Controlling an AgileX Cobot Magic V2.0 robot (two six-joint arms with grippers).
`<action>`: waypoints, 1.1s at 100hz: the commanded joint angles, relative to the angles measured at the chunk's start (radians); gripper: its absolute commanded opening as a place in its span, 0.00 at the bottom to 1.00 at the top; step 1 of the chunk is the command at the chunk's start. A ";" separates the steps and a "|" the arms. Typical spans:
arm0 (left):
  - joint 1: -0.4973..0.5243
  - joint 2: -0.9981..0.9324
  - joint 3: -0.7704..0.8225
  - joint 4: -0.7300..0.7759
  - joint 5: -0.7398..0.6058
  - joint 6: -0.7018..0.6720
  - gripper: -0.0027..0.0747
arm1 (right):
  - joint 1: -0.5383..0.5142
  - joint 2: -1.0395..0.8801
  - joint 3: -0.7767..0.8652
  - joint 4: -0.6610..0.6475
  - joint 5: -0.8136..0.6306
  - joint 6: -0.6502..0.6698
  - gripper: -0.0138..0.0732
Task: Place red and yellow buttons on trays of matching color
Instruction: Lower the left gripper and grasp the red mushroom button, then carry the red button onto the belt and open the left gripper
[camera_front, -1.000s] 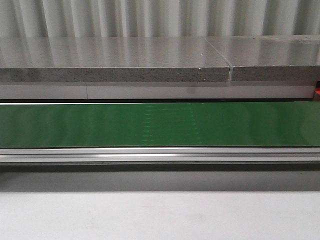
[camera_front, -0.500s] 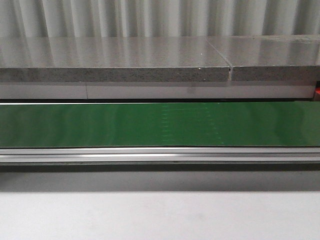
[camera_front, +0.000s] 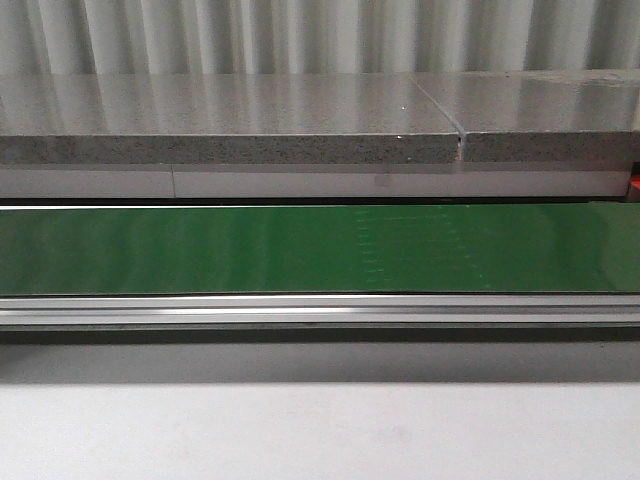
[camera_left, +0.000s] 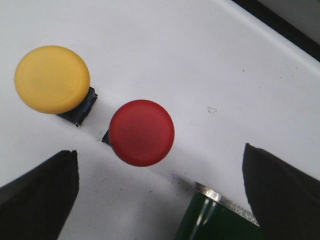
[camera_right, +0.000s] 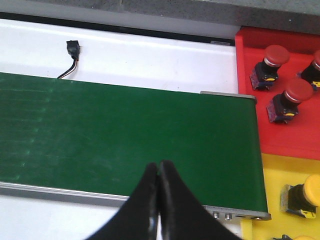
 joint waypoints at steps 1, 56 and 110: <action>0.002 -0.021 -0.046 -0.019 -0.048 -0.017 0.86 | 0.002 -0.010 -0.023 -0.007 -0.069 -0.008 0.08; 0.002 0.081 -0.125 -0.019 -0.039 -0.066 0.86 | 0.002 -0.010 -0.023 -0.007 -0.068 -0.008 0.08; 0.002 0.095 -0.125 -0.019 -0.033 -0.084 0.47 | 0.002 -0.010 -0.023 -0.007 -0.067 -0.008 0.08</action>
